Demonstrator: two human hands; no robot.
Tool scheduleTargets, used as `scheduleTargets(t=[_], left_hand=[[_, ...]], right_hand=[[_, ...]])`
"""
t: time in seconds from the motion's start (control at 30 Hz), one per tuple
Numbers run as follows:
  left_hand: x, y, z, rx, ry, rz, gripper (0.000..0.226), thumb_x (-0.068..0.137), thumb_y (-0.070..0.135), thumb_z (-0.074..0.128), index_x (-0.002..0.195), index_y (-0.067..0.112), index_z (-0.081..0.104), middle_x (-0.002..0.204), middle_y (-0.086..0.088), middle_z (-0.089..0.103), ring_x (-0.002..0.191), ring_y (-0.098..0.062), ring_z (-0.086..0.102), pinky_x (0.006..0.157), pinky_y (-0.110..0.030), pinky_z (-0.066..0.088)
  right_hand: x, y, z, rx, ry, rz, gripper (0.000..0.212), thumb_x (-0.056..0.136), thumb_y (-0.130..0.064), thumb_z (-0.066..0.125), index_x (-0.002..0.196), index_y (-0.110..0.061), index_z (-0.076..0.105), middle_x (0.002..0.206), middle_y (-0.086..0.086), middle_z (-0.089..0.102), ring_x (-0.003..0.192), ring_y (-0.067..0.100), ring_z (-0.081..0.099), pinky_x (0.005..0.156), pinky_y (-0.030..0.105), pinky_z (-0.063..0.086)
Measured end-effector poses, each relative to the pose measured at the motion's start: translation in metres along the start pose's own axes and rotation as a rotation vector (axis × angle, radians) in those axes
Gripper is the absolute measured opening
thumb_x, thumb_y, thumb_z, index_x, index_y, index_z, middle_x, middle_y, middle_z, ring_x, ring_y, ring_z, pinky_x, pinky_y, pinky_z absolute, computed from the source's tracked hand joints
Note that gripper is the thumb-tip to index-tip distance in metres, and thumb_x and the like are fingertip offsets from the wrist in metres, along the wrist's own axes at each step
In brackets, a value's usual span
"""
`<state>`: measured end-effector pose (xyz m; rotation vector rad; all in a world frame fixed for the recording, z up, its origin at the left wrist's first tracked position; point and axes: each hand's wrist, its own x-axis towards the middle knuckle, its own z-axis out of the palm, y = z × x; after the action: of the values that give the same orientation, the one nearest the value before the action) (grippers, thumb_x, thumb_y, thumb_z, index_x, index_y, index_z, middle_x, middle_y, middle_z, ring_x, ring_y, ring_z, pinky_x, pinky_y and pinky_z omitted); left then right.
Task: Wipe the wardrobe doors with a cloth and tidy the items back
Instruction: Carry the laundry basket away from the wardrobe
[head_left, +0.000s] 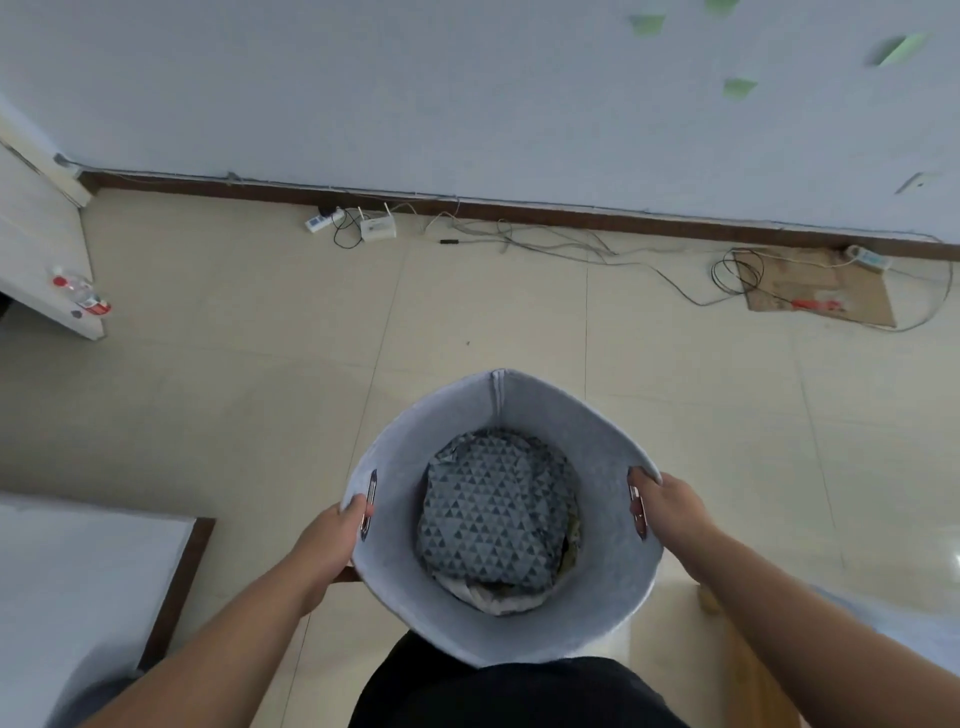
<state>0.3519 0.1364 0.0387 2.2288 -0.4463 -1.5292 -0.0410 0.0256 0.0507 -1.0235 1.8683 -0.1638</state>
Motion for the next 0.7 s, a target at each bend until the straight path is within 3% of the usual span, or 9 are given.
scheduleTargets(t=[0.2,0.7], left_hand=[[0.076,0.094,-0.042,0.057,-0.084,0.033,0.039,0.109,0.043,0.04,0.119,0.02,0.071,0.112,-0.008,0.078,0.098,-0.028,0.077,0.075,-0.04,0.065],[0.214,0.314,-0.064,0.073,-0.028,0.003,0.034,0.108,0.039,0.044,0.115,0.019,0.07,0.108,-0.012,0.077,0.095,-0.032,0.076,0.07,-0.039,0.064]], right_hand=[[0.053,-0.087,0.007,-0.048,0.069,0.013,0.05,0.097,-0.044,0.04,0.082,-0.004,0.068,0.069,0.013,0.072,0.063,0.025,0.06,0.061,0.034,0.045],[0.229,-0.273,-0.005,-0.039,0.016,-0.023,0.05,0.102,-0.042,0.034,0.082,-0.008,0.065,0.071,0.006,0.067,0.064,0.022,0.059,0.057,0.031,0.043]])
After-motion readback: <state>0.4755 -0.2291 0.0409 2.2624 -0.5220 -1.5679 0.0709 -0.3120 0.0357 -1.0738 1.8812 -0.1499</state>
